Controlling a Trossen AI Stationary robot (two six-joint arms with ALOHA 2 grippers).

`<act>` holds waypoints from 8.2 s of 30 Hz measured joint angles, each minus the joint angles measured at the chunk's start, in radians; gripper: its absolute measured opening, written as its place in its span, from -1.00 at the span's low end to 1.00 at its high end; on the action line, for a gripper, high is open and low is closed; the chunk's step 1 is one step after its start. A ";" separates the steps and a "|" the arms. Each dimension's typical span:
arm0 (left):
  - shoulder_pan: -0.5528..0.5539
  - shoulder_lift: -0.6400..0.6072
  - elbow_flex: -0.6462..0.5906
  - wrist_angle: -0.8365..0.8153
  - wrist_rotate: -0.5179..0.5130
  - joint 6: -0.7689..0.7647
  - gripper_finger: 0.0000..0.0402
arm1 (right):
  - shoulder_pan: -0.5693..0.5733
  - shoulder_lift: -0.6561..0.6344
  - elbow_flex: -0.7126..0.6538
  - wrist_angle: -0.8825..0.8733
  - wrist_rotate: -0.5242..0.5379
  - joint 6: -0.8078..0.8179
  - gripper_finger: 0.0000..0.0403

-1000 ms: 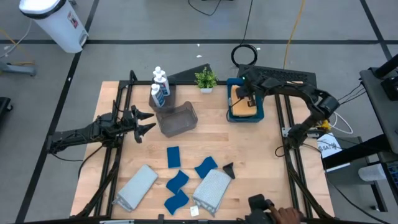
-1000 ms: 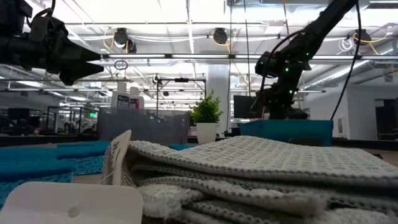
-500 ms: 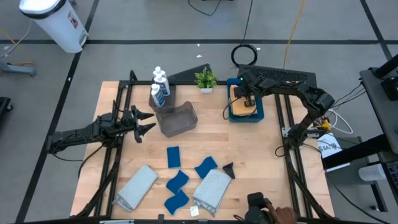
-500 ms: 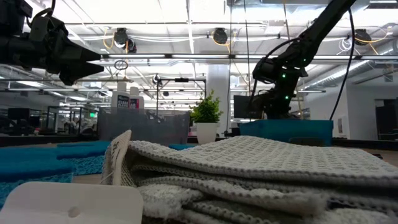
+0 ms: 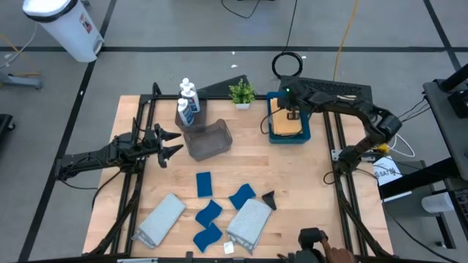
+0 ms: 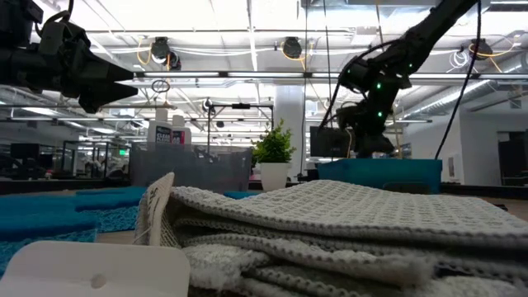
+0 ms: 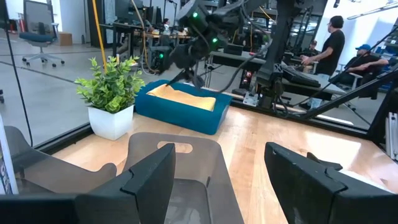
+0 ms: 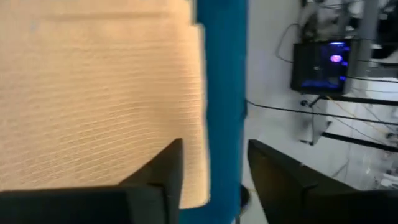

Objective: Pick & Place Kitchen Items
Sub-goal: Put the yellow towel into the blue bin, then put the gray towel into the blue bin

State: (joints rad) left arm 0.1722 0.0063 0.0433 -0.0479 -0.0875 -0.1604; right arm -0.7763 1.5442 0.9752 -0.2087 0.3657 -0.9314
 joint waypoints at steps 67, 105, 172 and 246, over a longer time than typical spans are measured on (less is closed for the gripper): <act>0.000 0.000 0.000 0.000 0.000 0.000 0.25 | -0.050 -0.064 -0.269 0.383 -0.262 0.480 -0.98; 0.000 0.000 0.000 0.000 0.000 0.000 0.25 | 0.119 -0.303 -0.269 -0.036 -0.444 0.767 -0.98; 0.000 0.000 0.000 0.000 0.000 0.000 0.25 | 1.133 -0.219 -0.369 0.324 -0.446 1.082 -0.16; 0.000 0.000 0.000 0.000 0.000 0.000 0.25 | 0.558 -0.768 -0.509 -0.358 0.609 1.511 -1.00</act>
State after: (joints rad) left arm 0.1722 0.0063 0.0433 -0.0475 -0.0875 -0.1607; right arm -0.2180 0.7761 0.4667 -0.5665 0.9748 0.5795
